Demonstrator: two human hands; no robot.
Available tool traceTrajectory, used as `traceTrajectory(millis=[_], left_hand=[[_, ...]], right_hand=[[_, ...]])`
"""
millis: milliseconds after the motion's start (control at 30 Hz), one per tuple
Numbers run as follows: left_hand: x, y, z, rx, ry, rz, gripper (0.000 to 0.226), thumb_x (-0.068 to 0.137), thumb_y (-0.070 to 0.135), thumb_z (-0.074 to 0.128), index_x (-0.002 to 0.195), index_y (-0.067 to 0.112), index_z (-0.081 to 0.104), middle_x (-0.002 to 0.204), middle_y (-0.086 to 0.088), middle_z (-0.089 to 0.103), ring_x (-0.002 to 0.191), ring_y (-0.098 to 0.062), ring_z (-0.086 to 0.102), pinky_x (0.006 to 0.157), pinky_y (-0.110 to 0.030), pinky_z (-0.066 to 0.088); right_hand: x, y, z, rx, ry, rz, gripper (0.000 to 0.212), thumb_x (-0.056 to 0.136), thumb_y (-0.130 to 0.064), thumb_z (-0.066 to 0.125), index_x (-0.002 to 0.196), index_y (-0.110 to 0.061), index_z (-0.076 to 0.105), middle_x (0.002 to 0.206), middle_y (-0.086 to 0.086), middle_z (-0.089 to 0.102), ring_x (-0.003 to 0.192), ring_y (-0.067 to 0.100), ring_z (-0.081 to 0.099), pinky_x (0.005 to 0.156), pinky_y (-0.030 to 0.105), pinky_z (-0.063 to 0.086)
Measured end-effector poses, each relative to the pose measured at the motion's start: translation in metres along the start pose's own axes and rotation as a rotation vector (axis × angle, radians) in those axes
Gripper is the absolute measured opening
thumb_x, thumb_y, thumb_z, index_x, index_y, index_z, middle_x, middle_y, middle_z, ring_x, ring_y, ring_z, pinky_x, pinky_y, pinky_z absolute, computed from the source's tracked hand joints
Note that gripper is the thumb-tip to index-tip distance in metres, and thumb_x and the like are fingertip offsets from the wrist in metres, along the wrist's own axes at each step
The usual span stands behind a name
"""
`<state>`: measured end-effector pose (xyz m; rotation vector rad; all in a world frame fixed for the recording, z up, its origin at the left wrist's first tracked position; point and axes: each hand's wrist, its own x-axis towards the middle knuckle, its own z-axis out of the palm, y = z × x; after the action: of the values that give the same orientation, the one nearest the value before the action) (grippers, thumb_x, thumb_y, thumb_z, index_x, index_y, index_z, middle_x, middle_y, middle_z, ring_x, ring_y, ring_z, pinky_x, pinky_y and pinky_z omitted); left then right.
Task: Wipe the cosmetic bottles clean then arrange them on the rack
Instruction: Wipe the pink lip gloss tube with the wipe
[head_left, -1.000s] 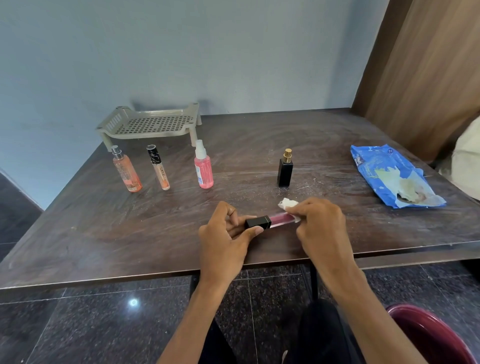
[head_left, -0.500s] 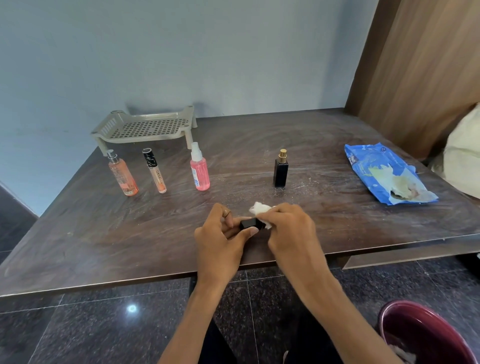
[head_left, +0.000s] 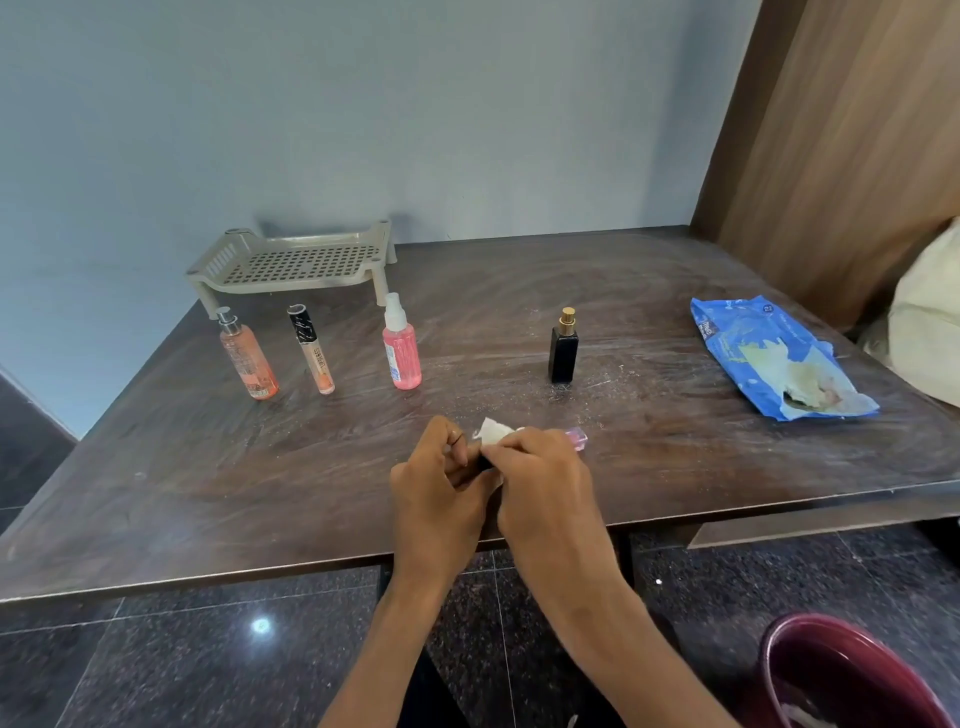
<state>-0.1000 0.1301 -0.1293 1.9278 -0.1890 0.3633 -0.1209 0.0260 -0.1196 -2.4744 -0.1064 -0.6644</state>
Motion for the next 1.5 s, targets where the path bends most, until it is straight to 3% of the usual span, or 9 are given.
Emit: traceTrajectory(millis=[100, 233, 567, 767, 967, 1100, 1200, 1367, 1500], left_hand=[[0.001, -0.002, 0.0, -0.003, -0.002, -0.02, 0.047, 0.077, 0.006, 0.084, 0.071, 0.022, 0.04, 0.065, 0.0, 0.067, 0.064, -0.003, 0.068, 0.056, -0.011, 0.047], [0.0, -0.002, 0.002, -0.017, -0.031, -0.052, 0.045, 0.074, 0.013, 0.087, 0.076, 0.018, 0.042, 0.08, 0.011, 0.076, 0.081, 0.007, 0.071, 0.065, -0.011, 0.053], [0.001, 0.001, 0.005, -0.007, -0.018, -0.008, 0.037, 0.083, 0.011, 0.08, 0.08, 0.018, 0.044, 0.088, 0.024, 0.068, 0.085, 0.018, 0.066, 0.069, -0.005, 0.049], [0.001, 0.007, 0.004, -0.144, 0.03, -0.072, 0.029, 0.081, 0.03, 0.079, 0.091, 0.023, 0.052, 0.085, 0.01, 0.077, 0.081, 0.004, 0.073, 0.07, -0.013, 0.056], [0.005, 0.013, 0.004, -0.343, 0.059, -0.167, 0.048, 0.076, 0.019, 0.086, 0.109, 0.023, 0.051, 0.091, 0.005, 0.079, 0.086, -0.007, 0.076, 0.081, -0.022, 0.06], [0.005, 0.017, 0.004, -0.377, 0.061, -0.078, 0.053, 0.074, 0.009, 0.086, 0.11, 0.022, 0.049, 0.09, 0.002, 0.08, 0.087, -0.011, 0.077, 0.083, -0.025, 0.06], [0.008, 0.019, 0.003, -0.326, 0.04, 0.031, 0.048, 0.073, 0.016, 0.085, 0.106, 0.026, 0.052, 0.091, 0.004, 0.08, 0.089, -0.01, 0.076, 0.083, -0.027, 0.06], [0.021, 0.031, -0.005, -0.188, -0.045, 0.219, 0.049, 0.078, 0.022, 0.083, 0.115, 0.035, 0.054, 0.1, 0.003, 0.079, 0.095, -0.003, 0.074, 0.085, -0.012, 0.053], [0.034, 0.037, -0.008, -0.033, -0.176, 0.327, 0.06, 0.08, 0.024, 0.08, 0.129, 0.041, 0.05, 0.103, 0.015, 0.075, 0.1, 0.004, 0.071, 0.092, -0.024, 0.058]], right_hand=[[0.004, 0.009, 0.0, 0.01, 0.011, -0.022, 0.036, 0.062, 0.017, 0.073, 0.085, -0.011, 0.077, 0.082, 0.004, 0.069, 0.077, 0.026, 0.064, 0.06, 0.031, 0.053], [0.011, 0.038, -0.02, -0.08, 0.042, 0.069, 0.038, 0.069, 0.018, 0.07, 0.095, -0.009, 0.077, 0.087, 0.004, 0.071, 0.082, 0.025, 0.063, 0.066, 0.03, 0.054], [0.014, 0.052, -0.026, -0.138, 0.088, 0.005, 0.033, 0.074, 0.015, 0.071, 0.097, -0.007, 0.077, 0.084, 0.005, 0.072, 0.08, 0.026, 0.062, 0.061, 0.032, 0.053], [0.005, 0.049, -0.019, -0.168, 0.142, -0.009, 0.031, 0.072, 0.013, 0.074, 0.095, -0.007, 0.077, 0.087, 0.004, 0.071, 0.081, 0.025, 0.062, 0.061, 0.024, 0.047], [-0.003, 0.043, -0.03, 0.018, 0.184, 0.033, 0.025, 0.085, 0.003, 0.067, 0.104, -0.011, 0.075, 0.092, -0.001, 0.07, 0.083, 0.018, 0.063, 0.071, 0.021, 0.047], [0.0, 0.033, -0.033, 0.177, 0.168, 0.111, 0.021, 0.092, -0.006, 0.062, 0.106, -0.016, 0.075, 0.097, -0.008, 0.07, 0.089, 0.004, 0.064, 0.079, 0.023, 0.053], [0.002, 0.018, -0.034, 0.291, 0.187, 0.125, 0.02, 0.093, -0.009, 0.063, 0.105, -0.019, 0.075, 0.098, -0.011, 0.07, 0.091, -0.002, 0.064, 0.078, 0.015, 0.051], [0.007, 0.003, -0.04, 0.515, 0.216, 0.19, 0.018, 0.092, -0.014, 0.064, 0.103, -0.024, 0.074, 0.097, -0.018, 0.07, 0.094, -0.007, 0.063, 0.079, 0.007, 0.047], [0.006, 0.013, -0.041, 0.585, 0.244, 0.286, 0.017, 0.091, -0.015, 0.067, 0.102, -0.025, 0.075, 0.094, -0.02, 0.072, 0.09, -0.008, 0.065, 0.077, 0.006, 0.047]])
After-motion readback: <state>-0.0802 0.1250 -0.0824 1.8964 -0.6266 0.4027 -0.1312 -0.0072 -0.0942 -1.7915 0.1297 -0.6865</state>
